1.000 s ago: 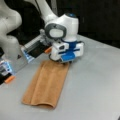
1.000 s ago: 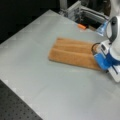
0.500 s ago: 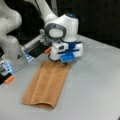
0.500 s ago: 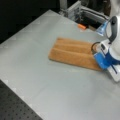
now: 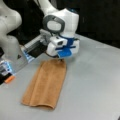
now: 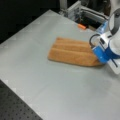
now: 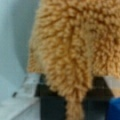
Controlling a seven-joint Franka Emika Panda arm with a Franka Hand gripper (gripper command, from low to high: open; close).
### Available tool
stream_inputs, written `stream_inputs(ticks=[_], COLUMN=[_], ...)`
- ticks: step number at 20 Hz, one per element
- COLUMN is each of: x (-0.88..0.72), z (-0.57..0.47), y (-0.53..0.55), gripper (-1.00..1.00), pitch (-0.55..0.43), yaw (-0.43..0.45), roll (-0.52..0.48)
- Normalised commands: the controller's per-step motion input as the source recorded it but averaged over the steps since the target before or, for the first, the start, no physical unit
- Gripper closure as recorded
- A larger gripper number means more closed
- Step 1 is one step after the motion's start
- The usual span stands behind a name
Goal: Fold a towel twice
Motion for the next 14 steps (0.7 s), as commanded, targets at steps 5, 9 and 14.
stream_inputs(ticks=[5,9,14], x=[-0.02,0.1,0.18], z=[0.44,0.25,0.04], y=[-0.47,-0.36,-0.23], gripper=[1.0,1.0,1.0], pitch=[0.285,0.17,0.098], yaw=[0.328,0.279,0.433], roll=[0.037,0.053,0.044])
